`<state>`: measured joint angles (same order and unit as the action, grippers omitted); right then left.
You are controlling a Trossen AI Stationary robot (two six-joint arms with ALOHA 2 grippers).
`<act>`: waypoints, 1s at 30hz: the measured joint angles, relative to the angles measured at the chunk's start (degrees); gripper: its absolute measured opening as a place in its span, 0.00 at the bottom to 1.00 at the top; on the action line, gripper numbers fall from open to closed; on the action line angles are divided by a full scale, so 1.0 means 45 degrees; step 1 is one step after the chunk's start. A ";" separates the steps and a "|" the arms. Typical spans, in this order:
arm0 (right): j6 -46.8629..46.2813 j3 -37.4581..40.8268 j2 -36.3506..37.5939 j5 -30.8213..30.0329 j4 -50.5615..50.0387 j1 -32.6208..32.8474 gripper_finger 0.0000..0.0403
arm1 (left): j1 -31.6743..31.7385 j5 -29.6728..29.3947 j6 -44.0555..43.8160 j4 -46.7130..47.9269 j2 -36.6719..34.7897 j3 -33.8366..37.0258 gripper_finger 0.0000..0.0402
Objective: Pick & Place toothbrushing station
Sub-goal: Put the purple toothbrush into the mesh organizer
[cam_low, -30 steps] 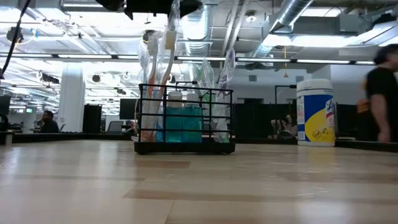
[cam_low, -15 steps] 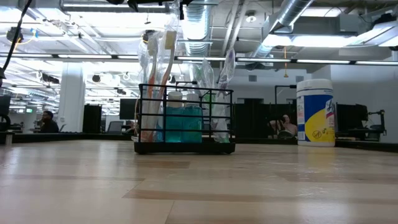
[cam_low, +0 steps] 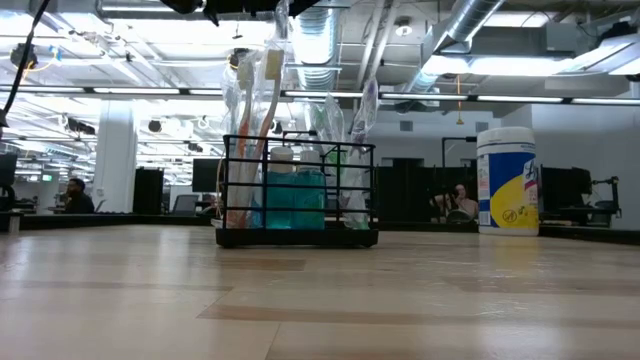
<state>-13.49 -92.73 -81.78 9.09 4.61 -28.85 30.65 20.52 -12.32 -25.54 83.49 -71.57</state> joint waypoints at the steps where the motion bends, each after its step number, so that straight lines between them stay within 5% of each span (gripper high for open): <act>1: 0.0002 0.0000 0.0020 -0.0002 -0.0096 -0.0092 0.68 | 0.0116 0.0130 -0.0019 -0.0094 -0.0051 0.0000 0.00; 30: -0.0913 0.0000 -0.0004 0.0199 0.0310 -0.0289 0.68 | -0.0653 0.1102 0.0005 -0.1350 -0.0210 -0.0015 0.00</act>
<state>-17.60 -92.73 -81.80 9.99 6.00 -30.15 27.71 25.47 -12.29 -31.62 82.54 -71.64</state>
